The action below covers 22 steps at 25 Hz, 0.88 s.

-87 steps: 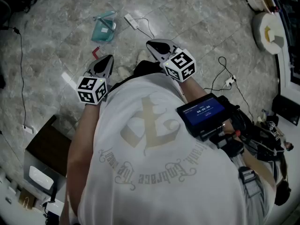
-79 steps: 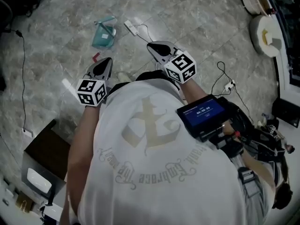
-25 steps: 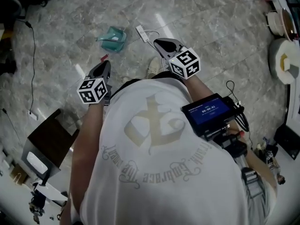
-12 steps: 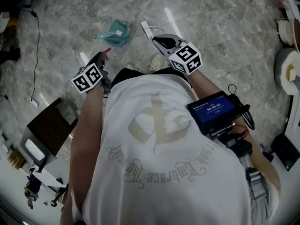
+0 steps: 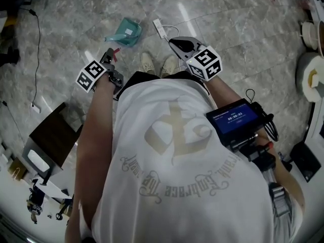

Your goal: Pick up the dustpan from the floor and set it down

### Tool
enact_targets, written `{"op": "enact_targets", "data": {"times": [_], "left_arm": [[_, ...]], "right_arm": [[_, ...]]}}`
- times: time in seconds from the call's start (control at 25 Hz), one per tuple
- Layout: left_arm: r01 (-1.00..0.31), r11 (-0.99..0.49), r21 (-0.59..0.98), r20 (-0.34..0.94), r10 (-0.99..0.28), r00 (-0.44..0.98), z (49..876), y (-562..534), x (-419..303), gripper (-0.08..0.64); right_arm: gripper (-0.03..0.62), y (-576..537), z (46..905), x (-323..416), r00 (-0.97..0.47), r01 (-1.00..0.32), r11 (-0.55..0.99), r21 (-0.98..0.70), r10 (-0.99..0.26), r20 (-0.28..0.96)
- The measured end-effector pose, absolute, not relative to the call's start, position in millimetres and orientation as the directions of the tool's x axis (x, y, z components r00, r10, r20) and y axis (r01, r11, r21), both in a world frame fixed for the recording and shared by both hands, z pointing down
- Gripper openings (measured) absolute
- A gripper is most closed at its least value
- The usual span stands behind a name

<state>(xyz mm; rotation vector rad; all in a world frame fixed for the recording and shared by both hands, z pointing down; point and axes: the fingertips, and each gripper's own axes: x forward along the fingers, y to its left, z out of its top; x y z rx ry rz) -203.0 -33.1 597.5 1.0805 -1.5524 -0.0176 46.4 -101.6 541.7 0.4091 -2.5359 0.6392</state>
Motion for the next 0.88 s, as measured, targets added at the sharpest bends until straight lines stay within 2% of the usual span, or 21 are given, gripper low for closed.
{"op": "enact_targets", "data": {"times": [0.4,0.64,0.88], "left_arm": [[-0.431,0.731,0.53,0.819,-0.573,0.035,627.6,-54.7,-210.3,0.275],[-0.33,0.792,0.514,0.848,-0.527,0.058,649.4,-70.4,-209.9,0.276],[-0.286,0.87,0.401,0.912,-0.408,0.038,670.7,-70.0,-214.3,0.276]], "right_arm": [[0.017,-109.2,538.4,53.7,-0.819,-0.419,0.839,-0.348,-0.184,0.543],[0.017,-116.1,539.6,65.0,-0.795,-0.466,0.816,-0.342,-0.217,0.566],[0.017,-121.5,547.1,88.0,-0.755,-0.545,0.763,-0.347,-0.267,0.598]]}}
